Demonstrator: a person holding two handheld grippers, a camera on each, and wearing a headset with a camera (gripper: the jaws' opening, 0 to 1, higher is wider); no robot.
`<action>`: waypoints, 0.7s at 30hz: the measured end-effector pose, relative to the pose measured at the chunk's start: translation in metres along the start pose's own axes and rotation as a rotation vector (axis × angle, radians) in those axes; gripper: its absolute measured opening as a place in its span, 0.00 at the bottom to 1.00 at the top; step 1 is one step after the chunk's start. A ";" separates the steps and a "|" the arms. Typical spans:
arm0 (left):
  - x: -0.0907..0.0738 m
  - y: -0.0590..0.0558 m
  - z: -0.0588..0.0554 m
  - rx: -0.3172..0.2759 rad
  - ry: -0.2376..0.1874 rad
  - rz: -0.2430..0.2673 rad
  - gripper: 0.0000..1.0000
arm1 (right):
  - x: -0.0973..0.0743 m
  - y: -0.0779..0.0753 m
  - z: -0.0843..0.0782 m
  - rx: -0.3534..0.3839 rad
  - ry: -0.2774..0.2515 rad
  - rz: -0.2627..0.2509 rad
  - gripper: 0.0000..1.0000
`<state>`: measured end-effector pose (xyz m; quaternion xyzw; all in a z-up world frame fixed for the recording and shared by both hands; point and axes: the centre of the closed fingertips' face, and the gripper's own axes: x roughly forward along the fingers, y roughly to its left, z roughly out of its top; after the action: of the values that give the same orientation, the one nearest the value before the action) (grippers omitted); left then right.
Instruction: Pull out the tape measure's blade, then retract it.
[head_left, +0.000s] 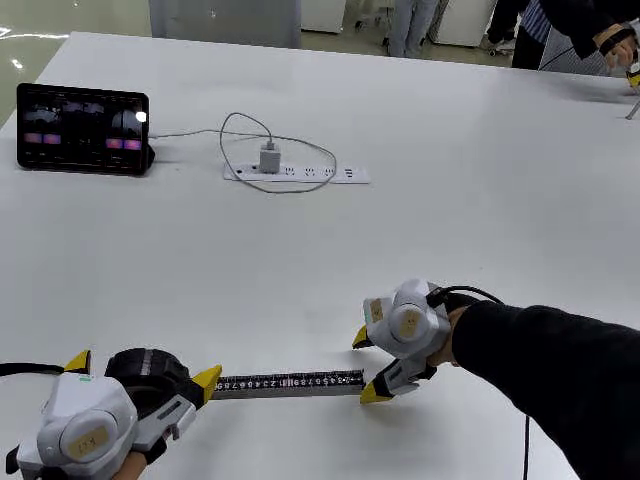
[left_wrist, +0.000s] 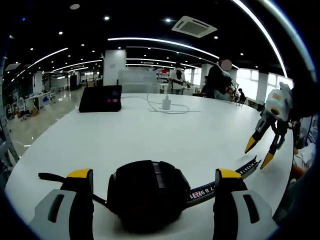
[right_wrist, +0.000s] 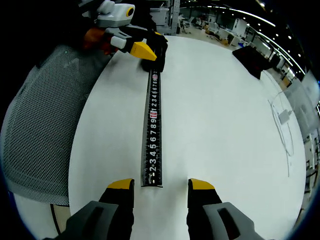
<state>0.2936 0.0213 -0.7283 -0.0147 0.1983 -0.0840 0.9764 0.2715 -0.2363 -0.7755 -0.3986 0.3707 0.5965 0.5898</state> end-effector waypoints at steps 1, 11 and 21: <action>0.000 0.000 0.000 0.000 -0.002 0.000 0.99 | 0.000 0.000 0.000 -0.004 -0.001 -0.002 0.36; -0.001 0.001 0.003 -0.005 -0.015 0.005 0.99 | -0.001 0.005 -0.001 -0.018 0.006 0.007 0.19; -0.001 0.001 0.005 -0.011 -0.025 0.004 0.99 | 0.001 0.009 0.000 -0.028 0.007 0.021 0.13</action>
<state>0.2947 0.0228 -0.7238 -0.0208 0.1868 -0.0806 0.9789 0.2624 -0.2357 -0.7767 -0.4051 0.3682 0.6064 0.5767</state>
